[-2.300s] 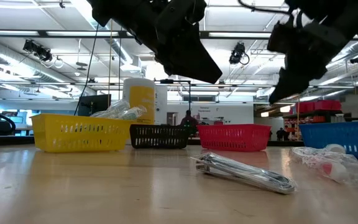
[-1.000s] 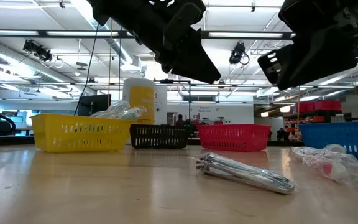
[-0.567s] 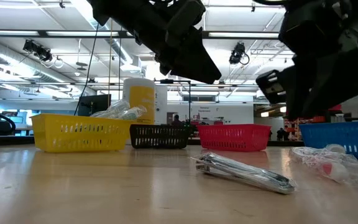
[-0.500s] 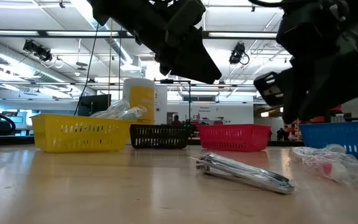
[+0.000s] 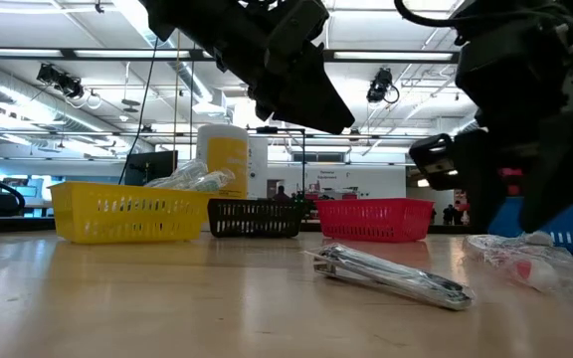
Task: Pick & Place Travel size toiletries
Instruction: Put the red toothbrush into the yellow basket
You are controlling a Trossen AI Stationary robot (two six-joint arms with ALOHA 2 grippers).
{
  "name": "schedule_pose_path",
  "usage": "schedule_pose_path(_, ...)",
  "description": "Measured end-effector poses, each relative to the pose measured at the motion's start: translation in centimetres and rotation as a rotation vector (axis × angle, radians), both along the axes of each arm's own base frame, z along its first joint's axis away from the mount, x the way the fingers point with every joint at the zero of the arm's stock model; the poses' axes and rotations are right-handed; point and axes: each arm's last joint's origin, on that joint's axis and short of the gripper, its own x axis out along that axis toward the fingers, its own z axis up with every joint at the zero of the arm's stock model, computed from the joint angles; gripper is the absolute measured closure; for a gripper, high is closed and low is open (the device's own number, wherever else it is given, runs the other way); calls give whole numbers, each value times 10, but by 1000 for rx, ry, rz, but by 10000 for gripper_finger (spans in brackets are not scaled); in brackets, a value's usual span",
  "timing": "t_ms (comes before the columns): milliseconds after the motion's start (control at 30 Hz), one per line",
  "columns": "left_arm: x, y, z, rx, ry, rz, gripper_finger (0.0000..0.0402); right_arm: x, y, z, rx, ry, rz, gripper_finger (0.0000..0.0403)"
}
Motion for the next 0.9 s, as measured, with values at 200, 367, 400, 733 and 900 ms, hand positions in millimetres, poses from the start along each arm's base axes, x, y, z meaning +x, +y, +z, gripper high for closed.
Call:
schedule_pose_path(200, 0, 0, 0, 0, 0, 0, 237, 1, -2, -16, -127, 11, 18, 251)
schedule_pose_path(367, 0, 0, 0, 0, 1, 0, 237, 3, -1, -25, -139, 28, 28, 252)
schedule_pose_path(400, 0, 0, 0, 0, 1, 0, 237, 4, -1, -25, -140, 28, 25, 254)
schedule_pose_path(733, 0, -4, 0, -293, -14, 31, 237, 11, -4, -22, -200, -85, -103, 347)
schedule_pose_path(900, -2, -10, -2, -311, 10, 22, 237, 20, -6, -13, -240, -220, -217, 366)
